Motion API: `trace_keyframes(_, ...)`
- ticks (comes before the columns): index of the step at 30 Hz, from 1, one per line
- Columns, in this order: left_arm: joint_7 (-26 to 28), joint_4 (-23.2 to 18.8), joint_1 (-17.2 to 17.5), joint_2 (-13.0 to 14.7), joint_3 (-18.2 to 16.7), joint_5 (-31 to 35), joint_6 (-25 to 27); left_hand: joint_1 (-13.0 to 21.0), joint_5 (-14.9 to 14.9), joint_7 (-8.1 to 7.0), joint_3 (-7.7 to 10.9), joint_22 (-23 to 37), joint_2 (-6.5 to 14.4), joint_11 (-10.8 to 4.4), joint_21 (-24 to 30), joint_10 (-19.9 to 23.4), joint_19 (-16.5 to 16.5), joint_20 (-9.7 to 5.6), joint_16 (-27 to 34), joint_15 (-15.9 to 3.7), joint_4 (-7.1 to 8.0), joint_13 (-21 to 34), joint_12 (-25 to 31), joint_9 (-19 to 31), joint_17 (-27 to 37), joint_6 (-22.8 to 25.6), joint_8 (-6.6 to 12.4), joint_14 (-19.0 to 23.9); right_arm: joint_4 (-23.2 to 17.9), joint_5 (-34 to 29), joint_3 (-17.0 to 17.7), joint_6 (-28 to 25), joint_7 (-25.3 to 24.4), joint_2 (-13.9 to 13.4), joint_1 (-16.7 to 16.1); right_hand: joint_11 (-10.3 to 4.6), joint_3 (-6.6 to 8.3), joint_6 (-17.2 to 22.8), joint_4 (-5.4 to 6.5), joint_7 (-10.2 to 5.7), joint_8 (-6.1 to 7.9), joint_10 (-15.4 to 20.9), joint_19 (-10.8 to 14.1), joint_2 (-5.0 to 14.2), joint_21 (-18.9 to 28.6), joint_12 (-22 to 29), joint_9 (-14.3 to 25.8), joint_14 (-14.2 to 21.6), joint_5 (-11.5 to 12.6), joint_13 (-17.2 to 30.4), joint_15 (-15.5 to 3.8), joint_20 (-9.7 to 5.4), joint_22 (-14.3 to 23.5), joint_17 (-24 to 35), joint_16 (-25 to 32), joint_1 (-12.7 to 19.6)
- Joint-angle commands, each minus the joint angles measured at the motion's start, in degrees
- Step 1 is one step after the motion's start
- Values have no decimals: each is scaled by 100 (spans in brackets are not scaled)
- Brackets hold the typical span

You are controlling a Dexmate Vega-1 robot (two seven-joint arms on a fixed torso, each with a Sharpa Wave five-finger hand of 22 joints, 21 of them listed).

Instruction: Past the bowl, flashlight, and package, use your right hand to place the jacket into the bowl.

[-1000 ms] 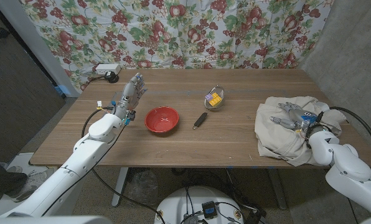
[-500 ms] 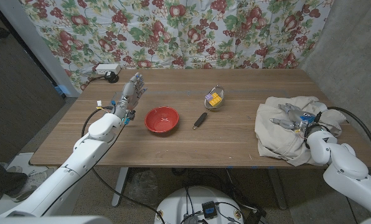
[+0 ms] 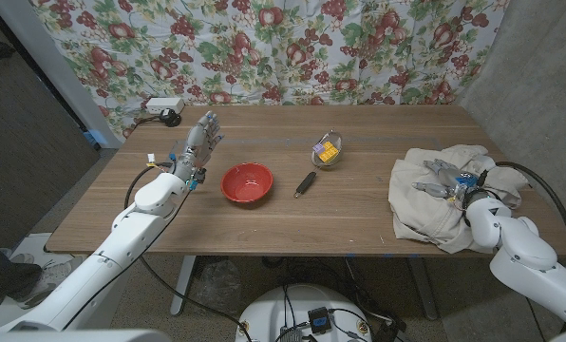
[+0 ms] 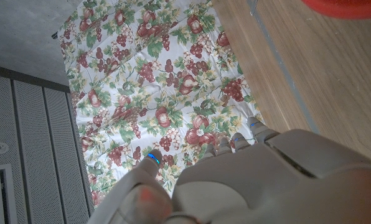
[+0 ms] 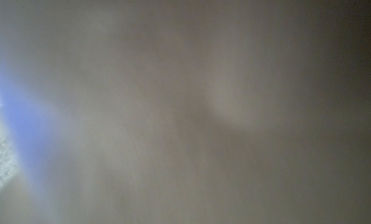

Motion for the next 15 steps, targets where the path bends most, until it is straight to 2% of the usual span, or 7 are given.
trace_keyframes(1,-41,51,-28,-10,11,-19,-19,-8,25,-35,-34,17,626,0,2,-452,4,31,4,24,8,22,8,35,7,-290,10,-424,42,93,-169,-170,49,-106,107,-23,-47,-18,46,-23,33,14,-5,-7,-38,39,22,17,-36,20,-21,43,28,30,37,-79)
trace_keyframes(5,-46,43,-29,0,15,-11,-17,-8,26,-32,-34,17,626,-3,2,-454,4,28,5,25,8,22,7,35,7,-290,10,-423,56,166,-175,-162,14,-116,113,-21,-75,5,84,-22,43,19,-12,0,-53,42,25,15,-58,21,-23,42,29,42,42,-143)
trace_keyframes(10,-46,36,-29,-6,17,-13,-25,-8,26,-32,-35,17,625,-5,3,-455,6,30,3,27,7,22,7,35,7,-290,9,-427,67,205,-224,-224,46,-151,150,10,-172,185,208,-18,103,77,45,9,-64,62,33,33,-121,23,-27,21,30,68,63,-366)
trace_keyframes(15,-28,18,-20,-17,12,-27,-16,-8,26,-32,-36,17,624,1,3,-459,8,29,2,26,7,22,6,35,7,-292,8,-429,85,269,-243,-215,37,-196,159,41,-226,423,260,120,170,169,181,-4,-42,87,36,104,-139,22,-52,-12,29,61,79,-484)
